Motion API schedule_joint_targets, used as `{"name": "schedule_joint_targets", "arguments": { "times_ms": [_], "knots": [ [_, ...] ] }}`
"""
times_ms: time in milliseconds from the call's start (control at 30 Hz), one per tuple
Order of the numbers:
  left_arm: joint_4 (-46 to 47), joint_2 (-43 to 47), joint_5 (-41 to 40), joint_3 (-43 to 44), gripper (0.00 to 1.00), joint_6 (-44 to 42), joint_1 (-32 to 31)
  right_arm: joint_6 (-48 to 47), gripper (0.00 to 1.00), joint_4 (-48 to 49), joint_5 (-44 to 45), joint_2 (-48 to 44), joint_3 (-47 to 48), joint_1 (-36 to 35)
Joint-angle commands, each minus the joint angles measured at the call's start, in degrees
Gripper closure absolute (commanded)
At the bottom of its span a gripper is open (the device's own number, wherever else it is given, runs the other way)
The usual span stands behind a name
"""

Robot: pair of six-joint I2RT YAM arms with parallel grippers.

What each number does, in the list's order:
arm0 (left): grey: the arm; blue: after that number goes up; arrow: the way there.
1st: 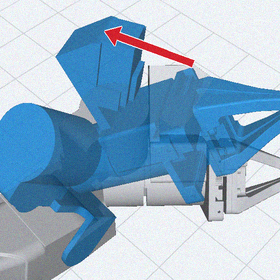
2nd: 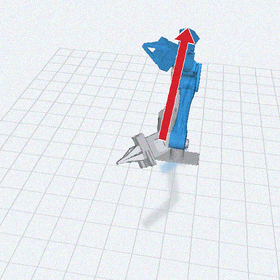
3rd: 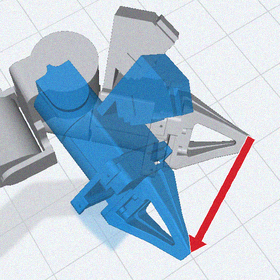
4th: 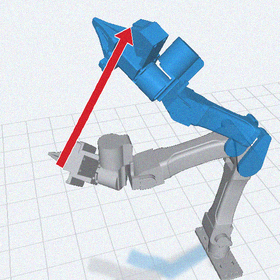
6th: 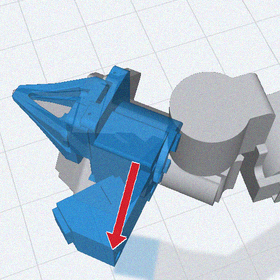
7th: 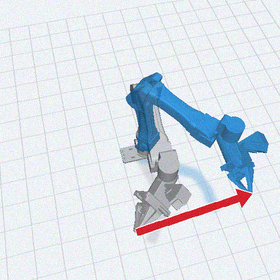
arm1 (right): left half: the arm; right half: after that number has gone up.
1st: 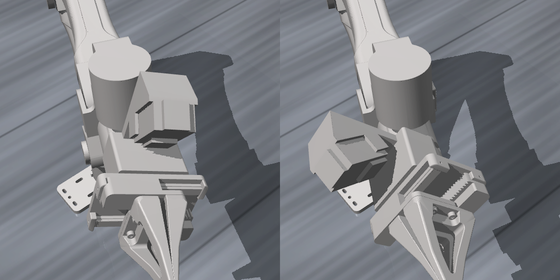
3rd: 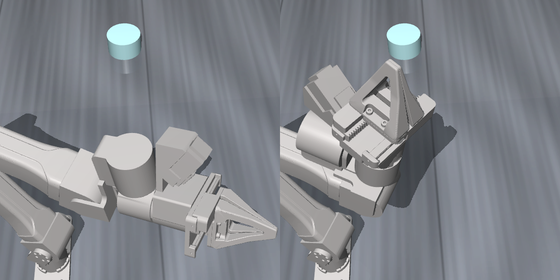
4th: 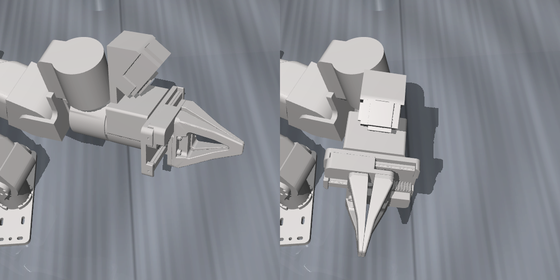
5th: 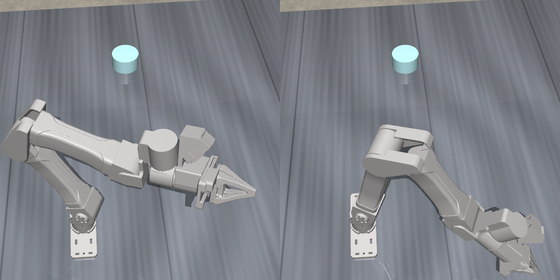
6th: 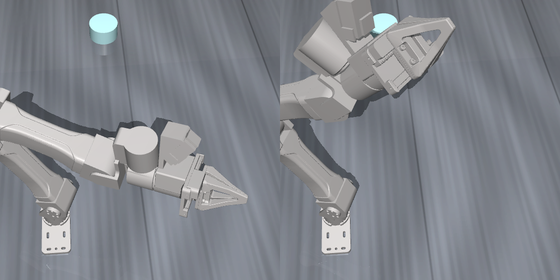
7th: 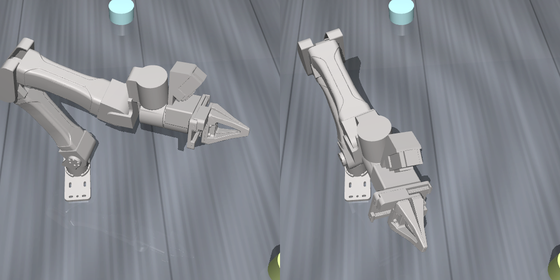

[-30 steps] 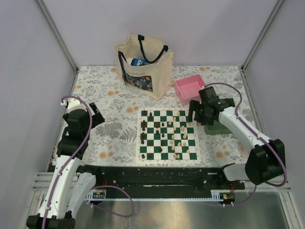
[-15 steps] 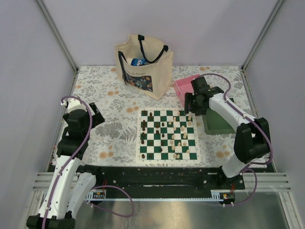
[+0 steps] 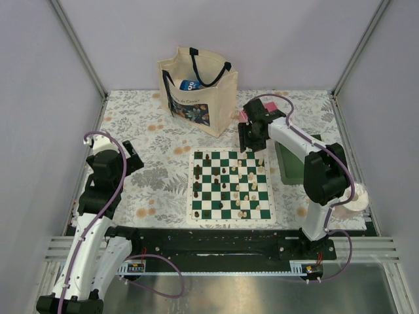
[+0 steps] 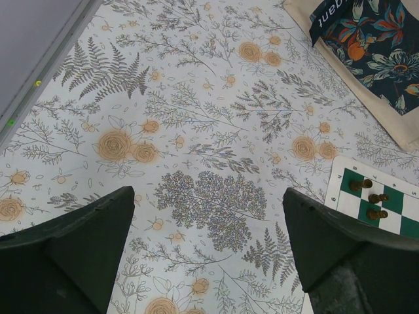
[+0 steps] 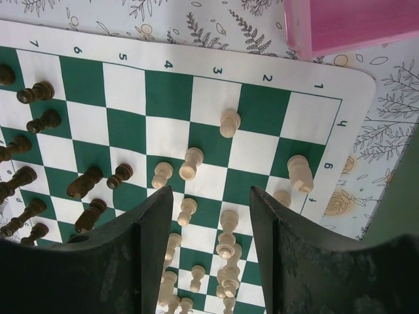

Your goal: Set up the chess pieces on the board

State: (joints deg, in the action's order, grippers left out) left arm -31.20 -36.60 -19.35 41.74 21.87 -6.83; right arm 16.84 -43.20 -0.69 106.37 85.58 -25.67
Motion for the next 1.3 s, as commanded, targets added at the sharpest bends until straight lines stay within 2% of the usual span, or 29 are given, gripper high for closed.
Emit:
{"name": "schedule_joint_targets", "arguments": {
  "times_ms": [0, 200, 467, 767, 1267],
  "knots": [
    [1.6, -0.1, -0.6, 0.5, 0.01, -0.6, 0.1, -1.0, 0.42, -1.1, -0.6, 0.9, 3.0, -2.0],
    [1.5, -0.1, -1.1, 0.5, 0.01, -0.6, 0.1, 0.2, 0.42, -0.6, -0.1, 1.6, 2.5, -5.3],
    [1.4, -0.1, -1.2, 0.4, 0.01, -0.6, 0.1, 3.6, 0.43, -1.0, 5.2, 2.4, 1.1, -5.8],
    [1.4, 0.1, -1.2, 0.3, 0.01, -0.6, 0.1, 5.1, 0.44, 0.4, 5.3, 4.4, 0.6, -5.8],
    [1.3, 0.1, -1.1, 0.2, 0.01, -0.4, 0.1, 6.2, 0.52, 2.6, 5.3, 8.1, 0.6, -5.7]
  ]
}}
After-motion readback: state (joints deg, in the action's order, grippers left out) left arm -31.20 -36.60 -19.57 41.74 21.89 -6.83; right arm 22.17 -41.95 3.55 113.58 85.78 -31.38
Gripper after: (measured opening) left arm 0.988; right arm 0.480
